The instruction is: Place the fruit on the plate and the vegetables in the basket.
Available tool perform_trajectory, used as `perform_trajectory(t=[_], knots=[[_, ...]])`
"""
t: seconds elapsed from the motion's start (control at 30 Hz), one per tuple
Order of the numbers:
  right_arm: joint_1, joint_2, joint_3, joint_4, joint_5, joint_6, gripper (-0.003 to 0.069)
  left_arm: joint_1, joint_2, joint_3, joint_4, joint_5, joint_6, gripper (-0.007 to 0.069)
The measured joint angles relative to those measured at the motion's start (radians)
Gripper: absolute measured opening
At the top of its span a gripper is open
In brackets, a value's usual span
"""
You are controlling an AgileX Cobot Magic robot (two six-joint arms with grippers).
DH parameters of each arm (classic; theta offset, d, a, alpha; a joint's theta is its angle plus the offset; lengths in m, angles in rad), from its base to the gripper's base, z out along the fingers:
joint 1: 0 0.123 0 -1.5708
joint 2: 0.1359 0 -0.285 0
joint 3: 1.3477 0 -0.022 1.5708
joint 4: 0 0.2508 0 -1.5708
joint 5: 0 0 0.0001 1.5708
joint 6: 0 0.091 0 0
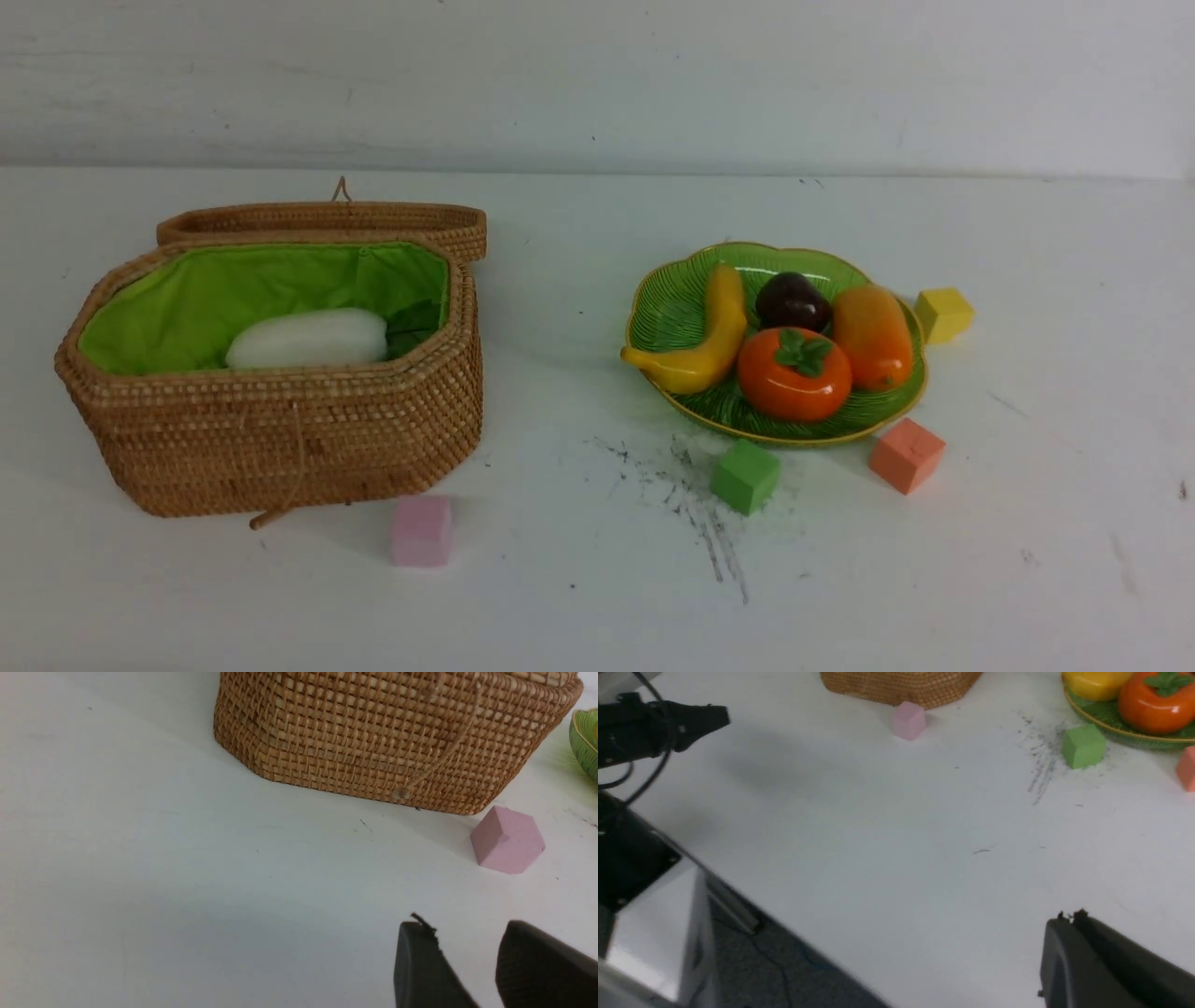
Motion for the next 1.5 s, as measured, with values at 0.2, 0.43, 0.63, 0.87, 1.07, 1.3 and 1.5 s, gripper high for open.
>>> perform_trajectory(t=[0.2,0.43,0.63,0.87,1.07,1.3,1.5], knots=[[-0.218,-0.009,0.013,-0.236,-0.09,0.005,0.0005,0.0,0.0,0.0,0.0,0.0,0.0,0.0238],[-0.373,-0.015,0.179,-0.295,-0.346,0.013,0.0015,0.0,0.0,0.0,0.0,0.0,0.0,0.0238],[-0.386,-0.108,0.447,-0.33,-0.6,0.014,0.002,0.0,0.0,0.0,0.0,0.0,0.0,0.0238],[-0.389,-0.147,0.78,-0.348,-0.819,0.052,0.0026,0.0,0.0,0.001,-0.001,0.0,0.0,0.0238],[-0.39,-0.147,0.812,-0.357,-0.849,0.062,0.0031,0.0,0.0,0.001,-0.001,0.0,0.0,0.0238],[-0.39,-0.147,0.812,-0.358,-0.851,0.062,0.004,0.0,0.0,0.001,-0.001,0.0,0.0,0.0238],[-0.39,-0.147,0.812,-0.358,-0.851,0.062,0.0044,0.0,0.0,0.001,-0.001,0.0,0.0,0.0238]])
